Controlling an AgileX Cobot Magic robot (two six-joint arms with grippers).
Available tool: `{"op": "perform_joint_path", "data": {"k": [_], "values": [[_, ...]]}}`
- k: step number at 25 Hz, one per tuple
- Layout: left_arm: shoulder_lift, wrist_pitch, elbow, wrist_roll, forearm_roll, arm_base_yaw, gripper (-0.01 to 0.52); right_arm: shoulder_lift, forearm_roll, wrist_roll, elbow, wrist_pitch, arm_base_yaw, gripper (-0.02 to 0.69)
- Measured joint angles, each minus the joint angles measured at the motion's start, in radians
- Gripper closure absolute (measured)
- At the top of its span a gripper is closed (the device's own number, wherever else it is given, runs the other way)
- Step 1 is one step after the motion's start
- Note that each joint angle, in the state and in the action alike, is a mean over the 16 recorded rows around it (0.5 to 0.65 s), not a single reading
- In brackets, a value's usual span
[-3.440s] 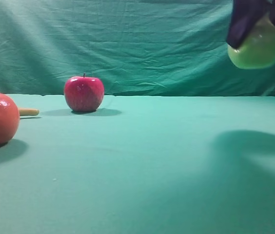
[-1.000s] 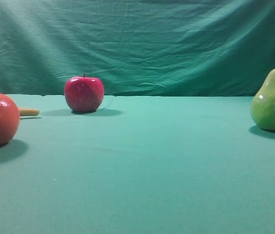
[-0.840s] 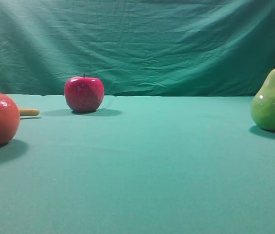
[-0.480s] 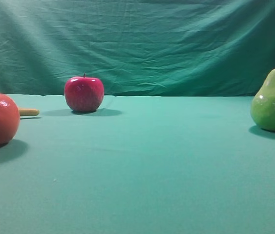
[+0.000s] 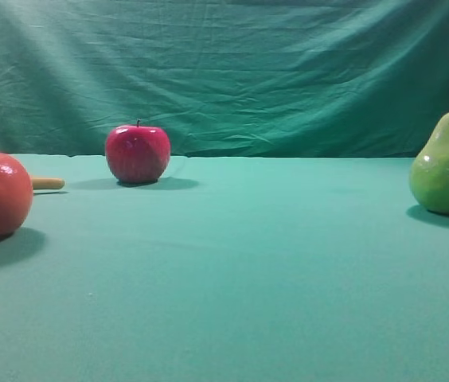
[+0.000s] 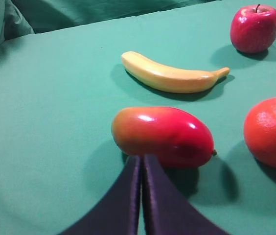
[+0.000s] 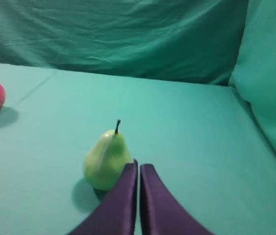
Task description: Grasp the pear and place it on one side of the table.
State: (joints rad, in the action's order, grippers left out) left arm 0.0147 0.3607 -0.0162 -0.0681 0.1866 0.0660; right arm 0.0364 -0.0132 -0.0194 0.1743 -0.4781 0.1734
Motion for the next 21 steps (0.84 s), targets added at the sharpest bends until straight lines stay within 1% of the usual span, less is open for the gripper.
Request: {"op": "perform_joint_path", "data": {"k": [3, 8, 21], "values": [[0.000, 0.000, 0.000, 0.000, 0.000, 0.000, 0.514, -0.028, -0.006, 0.002, -0.084, 0.050, -0.031, 0.665], [0.000, 0.000, 0.000, 0.000, 0.000, 0.000, 0.514, -0.047, -0.005, -0.006, -0.162, 0.071, -0.071, 0.665], [0.000, 0.000, 0.000, 0.000, 0.000, 0.000, 0.514, -0.047, -0.010, -0.053, -0.195, 0.075, -0.089, 0.665]]}}
